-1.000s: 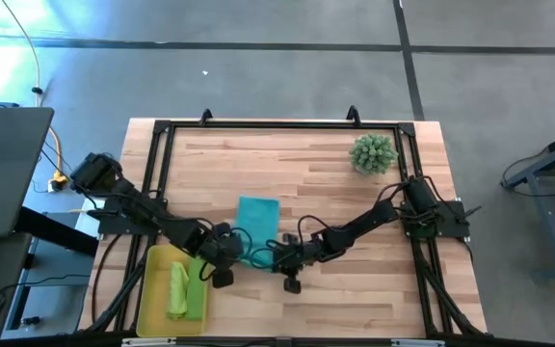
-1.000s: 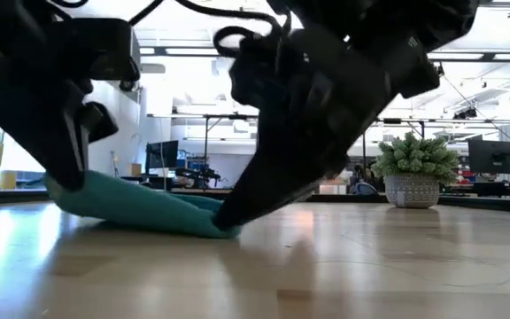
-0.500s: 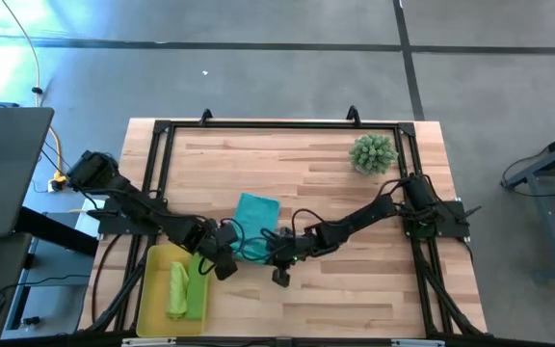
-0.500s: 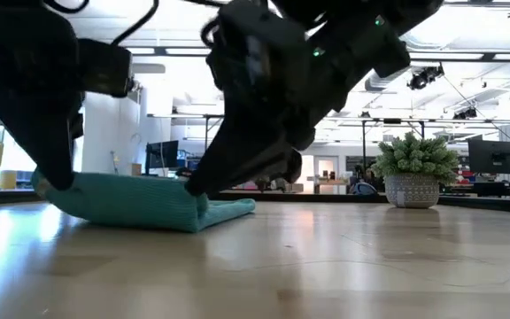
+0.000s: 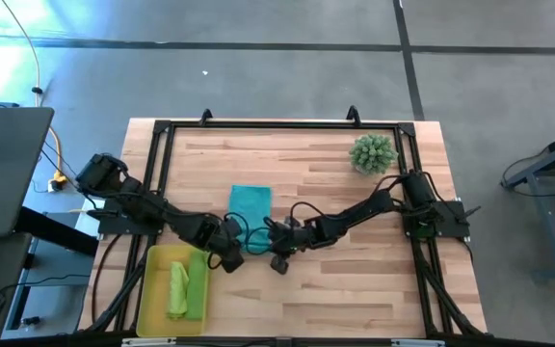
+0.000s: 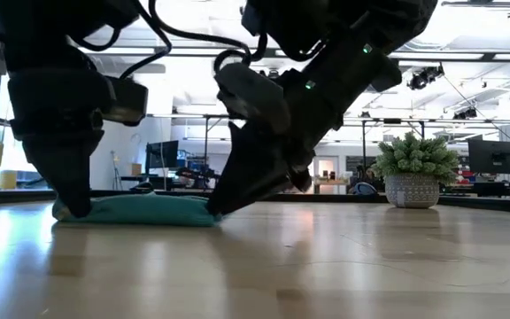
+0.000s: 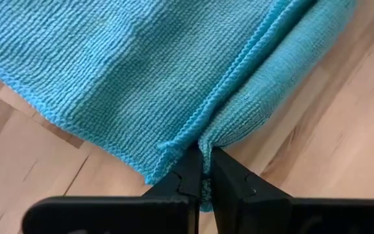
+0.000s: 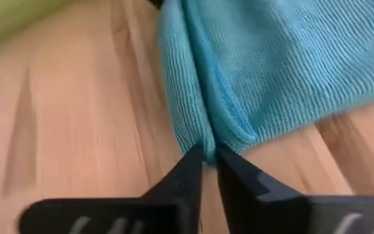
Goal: Roll microfiber towels into tight, uniform cylinder then place into a basket
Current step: Roll the blue microfiber towel
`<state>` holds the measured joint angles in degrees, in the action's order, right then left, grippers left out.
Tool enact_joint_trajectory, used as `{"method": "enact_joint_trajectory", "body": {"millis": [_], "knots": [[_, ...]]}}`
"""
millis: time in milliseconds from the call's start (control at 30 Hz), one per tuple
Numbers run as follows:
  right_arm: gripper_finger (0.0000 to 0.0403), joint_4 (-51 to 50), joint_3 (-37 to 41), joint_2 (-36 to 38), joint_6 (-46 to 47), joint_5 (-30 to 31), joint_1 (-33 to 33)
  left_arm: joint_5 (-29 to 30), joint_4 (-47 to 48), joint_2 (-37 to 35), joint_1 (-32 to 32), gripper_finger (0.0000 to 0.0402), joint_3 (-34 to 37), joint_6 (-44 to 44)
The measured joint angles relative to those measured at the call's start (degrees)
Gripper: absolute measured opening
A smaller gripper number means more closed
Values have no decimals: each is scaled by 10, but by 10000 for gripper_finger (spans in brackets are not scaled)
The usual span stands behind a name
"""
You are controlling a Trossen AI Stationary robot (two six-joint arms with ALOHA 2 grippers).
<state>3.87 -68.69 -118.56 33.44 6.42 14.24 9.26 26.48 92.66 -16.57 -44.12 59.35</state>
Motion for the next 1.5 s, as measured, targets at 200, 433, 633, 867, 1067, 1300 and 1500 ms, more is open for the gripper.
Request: {"method": "enact_joint_trajectory", "body": {"millis": [200, 433, 633, 867, 1067, 1300, 1500], "knots": [[112, -79, -9, 39, -126, -37, 2, -7, 1, 0, 1, 10, 0, -9], [133, -51, -13, 64, -286, -2, 52, -13, 1, 1, 4, 10, 1, -10], [126, 9, -13, 16, -378, 86, 78, -16, 0, 1, 4, 10, 1, -10], [126, 46, -13, -15, -436, 129, 68, -17, -4, 2, 4, 10, 1, -10], [131, 46, -13, -17, -450, 143, 53, -17, -6, 2, 4, 10, 2, -10], [180, 46, -13, -17, -450, 120, 39, -17, -7, 2, 4, 10, 2, -10], [186, 41, -13, -17, -427, 86, 21, -17, -7, 2, 4, 10, 2, -9]]}}
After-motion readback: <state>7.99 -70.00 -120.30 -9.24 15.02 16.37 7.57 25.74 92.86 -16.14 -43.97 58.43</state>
